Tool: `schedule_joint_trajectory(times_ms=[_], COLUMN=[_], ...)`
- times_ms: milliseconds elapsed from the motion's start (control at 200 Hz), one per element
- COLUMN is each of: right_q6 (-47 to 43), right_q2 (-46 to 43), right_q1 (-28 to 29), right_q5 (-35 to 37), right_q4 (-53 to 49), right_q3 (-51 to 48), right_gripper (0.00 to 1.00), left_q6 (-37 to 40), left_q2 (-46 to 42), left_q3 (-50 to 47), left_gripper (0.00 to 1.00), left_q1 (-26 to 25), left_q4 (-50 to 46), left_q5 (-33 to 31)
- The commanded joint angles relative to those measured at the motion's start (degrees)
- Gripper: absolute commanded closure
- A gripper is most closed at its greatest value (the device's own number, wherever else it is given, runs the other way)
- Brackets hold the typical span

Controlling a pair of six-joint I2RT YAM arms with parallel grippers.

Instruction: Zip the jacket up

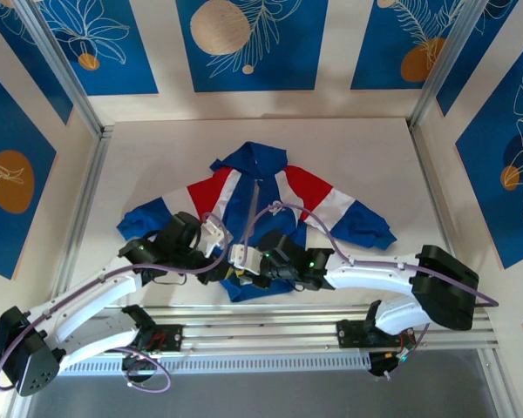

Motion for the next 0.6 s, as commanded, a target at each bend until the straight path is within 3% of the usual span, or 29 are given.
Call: schedule_joint_trajectory(times_ms=[0,135,330,460,595], right_q6=[-0.07,0.02,0.95,3.09,5.91], right_q2=[1.0,1.67,1.62,0.66,-1.16], right_q1=[0.54,0.85,1.23,1.24,0.89], right_q5=[-1.13,-1.36,1.22,5.29,8.16], right_q4=[1.14,1.35,2.3,2.41,2.04], right_q3=[2.13,2.72,3.23,3.26,2.63], right_gripper=[0.85,0.81,0.82,1.0,1.0], left_q6=[1.06,1.21,1.07,0.75,0.47], left_q2=[-0.09,-0.18,-0.48,-0.83,-1.1], left_q3=[1.84,1.74,1.4,0.98,0.51], left_gripper=[1.0,1.0,1.0,1.0,1.0], left_q1=[0.45,0.39,0.39,0.39,0.46], left_q4=[-0.81,-0.81,-0.95,-0.81,-0.48], left_q5=[1.82,1.81,1.69,1.44,1.04])
